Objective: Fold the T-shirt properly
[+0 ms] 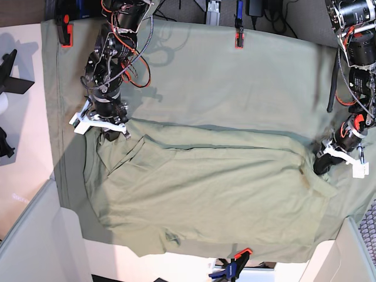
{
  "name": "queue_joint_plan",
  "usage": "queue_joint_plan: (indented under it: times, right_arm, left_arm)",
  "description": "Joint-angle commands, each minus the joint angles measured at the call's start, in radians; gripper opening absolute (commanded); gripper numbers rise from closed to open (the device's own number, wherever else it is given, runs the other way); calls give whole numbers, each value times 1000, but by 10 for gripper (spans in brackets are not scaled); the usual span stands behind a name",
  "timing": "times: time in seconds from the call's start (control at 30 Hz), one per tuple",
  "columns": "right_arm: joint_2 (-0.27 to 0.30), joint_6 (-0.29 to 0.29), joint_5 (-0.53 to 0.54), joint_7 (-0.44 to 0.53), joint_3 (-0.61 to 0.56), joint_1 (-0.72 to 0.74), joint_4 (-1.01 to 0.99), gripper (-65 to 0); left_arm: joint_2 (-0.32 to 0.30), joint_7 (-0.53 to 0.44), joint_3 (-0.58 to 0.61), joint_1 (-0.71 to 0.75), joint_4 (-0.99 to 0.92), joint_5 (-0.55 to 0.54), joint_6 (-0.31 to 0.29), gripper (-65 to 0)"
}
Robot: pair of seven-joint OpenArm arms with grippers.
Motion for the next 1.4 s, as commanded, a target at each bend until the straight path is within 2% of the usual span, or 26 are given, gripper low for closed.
queue_joint_plan:
  times: [0.0,0.13,0.27,0.37,0.5,0.87,1.13,1.37]
  right_arm:
    - [2,23,6,-1,-3,21,13,-650]
    - [11,26,61,-58,-3,-6,47,-650]
    - [12,26,85,-147,-3,-60,147,-650]
    - [19,26,108,-214,-3,-98,222,-650]
    - [31,27,148,-257,-3,-156,279,-650]
    - [38,29,185,-319,-3,-345,464,-650]
    - [42,29,185,-325,-2,-530,619,-650]
    - [52,29,184,-324,10,-669,702,-650]
  left_arm:
    - [-29,2,-11,-23,16,-39,-33,-650]
    - [-69,55,-16,10,16,-136,-131,-650]
    - [-88,60,-30,83,16,-176,-131,-650]
    - [-94,86,-90,134,17,-231,-131,-650]
    - [-122,118,-140,206,17,-325,-131,-650]
    - [-150,142,-230,380,77,-394,-131,-650]
    - [-151,140,-230,538,235,-397,-131,-650]
    - [-148,140,-231,644,261,-397,-131,-650]
